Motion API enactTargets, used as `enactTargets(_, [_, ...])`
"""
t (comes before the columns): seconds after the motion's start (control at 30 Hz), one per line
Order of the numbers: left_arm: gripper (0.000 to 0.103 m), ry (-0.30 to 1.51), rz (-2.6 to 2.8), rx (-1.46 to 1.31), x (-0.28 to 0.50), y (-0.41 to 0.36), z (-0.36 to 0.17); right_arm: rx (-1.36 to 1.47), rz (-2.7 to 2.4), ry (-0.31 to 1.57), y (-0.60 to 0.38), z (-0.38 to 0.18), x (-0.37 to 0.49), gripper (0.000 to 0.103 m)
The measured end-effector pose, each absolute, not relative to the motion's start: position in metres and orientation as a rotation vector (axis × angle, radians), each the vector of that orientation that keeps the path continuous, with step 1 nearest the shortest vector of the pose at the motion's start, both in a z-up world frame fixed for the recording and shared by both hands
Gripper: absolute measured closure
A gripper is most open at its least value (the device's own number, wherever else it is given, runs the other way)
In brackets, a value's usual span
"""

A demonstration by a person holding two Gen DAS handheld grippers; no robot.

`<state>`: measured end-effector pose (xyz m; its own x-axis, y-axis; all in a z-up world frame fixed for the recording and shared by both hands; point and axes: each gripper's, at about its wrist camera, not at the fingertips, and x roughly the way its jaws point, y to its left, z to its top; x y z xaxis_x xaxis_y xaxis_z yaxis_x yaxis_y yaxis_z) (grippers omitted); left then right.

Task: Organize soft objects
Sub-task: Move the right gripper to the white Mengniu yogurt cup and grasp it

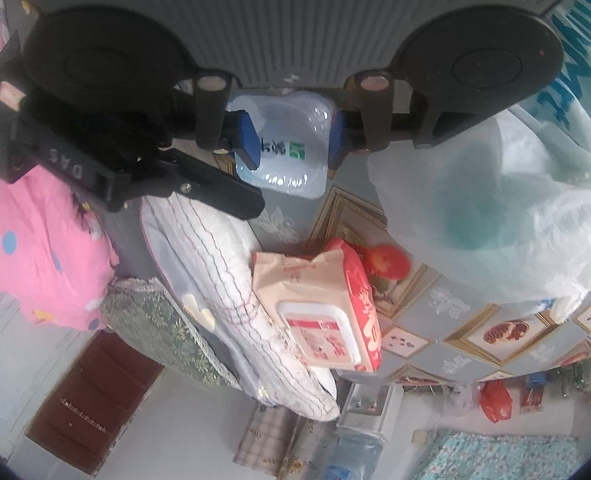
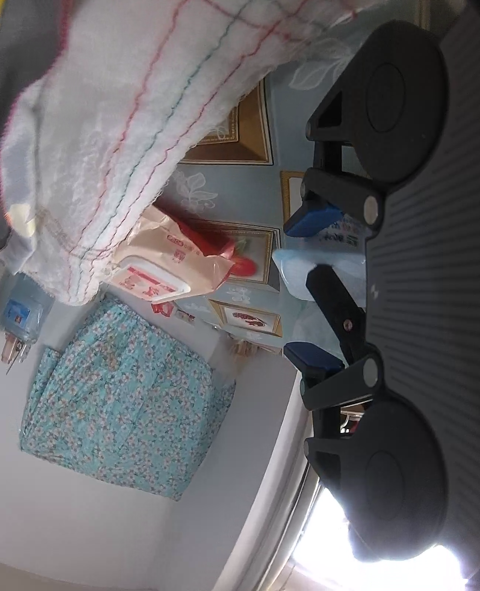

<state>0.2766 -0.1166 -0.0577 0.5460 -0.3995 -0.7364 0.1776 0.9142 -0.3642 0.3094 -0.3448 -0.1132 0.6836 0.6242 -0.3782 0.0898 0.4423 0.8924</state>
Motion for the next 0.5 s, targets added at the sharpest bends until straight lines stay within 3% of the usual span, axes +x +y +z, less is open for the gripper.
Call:
enactTargets(0.1, [0.046, 0.916, -0.365, -0.278, 0.274, -0.110, -0.052, 1.107, 0.389, 0.775, -0.347, -0.119, 0.313, 0.039])
enactTargets(0.33, [0.033, 0.859, -0.385, -0.235, 0.254, -0.098, -0.033, 1.112, 0.411, 0.777, -0.347, -0.123, 0.317, 0.039])
enactTargets(0.5, [0.022, 0.822, -0.412, -0.061, 0.237, -0.117, -0.029, 1.088, 0.404, 0.782, -0.346, -0.125, 0.314, 0.040])
